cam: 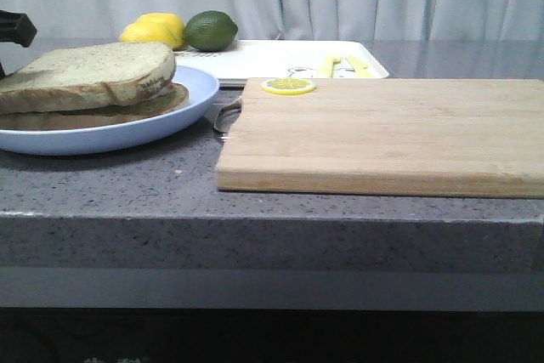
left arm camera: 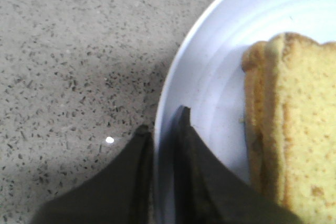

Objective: Place bread and move sandwich to tray
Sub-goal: 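Grasp the rim of the blue plate with the left gripper, then lift the plate with the left gripper and carry it over the white tray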

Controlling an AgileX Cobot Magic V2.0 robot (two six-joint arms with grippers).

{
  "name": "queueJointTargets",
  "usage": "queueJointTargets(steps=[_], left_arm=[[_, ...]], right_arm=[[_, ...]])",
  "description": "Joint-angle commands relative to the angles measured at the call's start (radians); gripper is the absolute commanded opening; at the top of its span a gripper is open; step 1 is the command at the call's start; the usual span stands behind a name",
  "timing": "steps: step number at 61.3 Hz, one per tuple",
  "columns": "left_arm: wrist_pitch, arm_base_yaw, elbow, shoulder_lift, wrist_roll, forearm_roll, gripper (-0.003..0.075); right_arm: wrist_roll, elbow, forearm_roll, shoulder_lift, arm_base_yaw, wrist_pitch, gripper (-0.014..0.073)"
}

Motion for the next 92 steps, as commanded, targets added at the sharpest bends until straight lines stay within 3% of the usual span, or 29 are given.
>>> queueJointTargets(steps=[1, 20, 33, 42, 57, 73, 92], left_arm=[[-0.034, -0.005, -0.026, -0.035, -0.001, 0.008, -0.0019], [-0.013, 0.029, -0.057, -0.058, 0.007, -0.103, -0.0018], [0.131, 0.092, -0.186, -0.092, 0.031, -0.153, -0.0018], [0.221, 0.111, -0.279, -0.09, 0.163, -0.346, -0.0019], [0.251, 0.111, -0.42, -0.025, 0.244, -0.572, -0.0019], [0.339, 0.09, -0.745, 0.207, 0.244, -0.648, -0.0019], [0.347, 0.008, -1.184, 0.556, 0.217, -0.652, -0.0019]], right_arm=[[0.0, -0.027, 0.0, 0.004, -0.007, -0.082, -0.0085], [0.0, -0.027, 0.0, 0.004, -0.007, -0.082, -0.0085], [0.0, -0.027, 0.0, 0.004, -0.007, -0.082, -0.0085], [0.0, -0.027, 0.0, 0.004, -0.007, -0.083, -0.0085], [0.0, -0.027, 0.0, 0.004, -0.007, -0.083, -0.0085], [0.0, -0.027, 0.0, 0.004, -0.007, -0.082, -0.0085], [0.0, -0.027, 0.0, 0.004, -0.007, -0.075, -0.0085]])
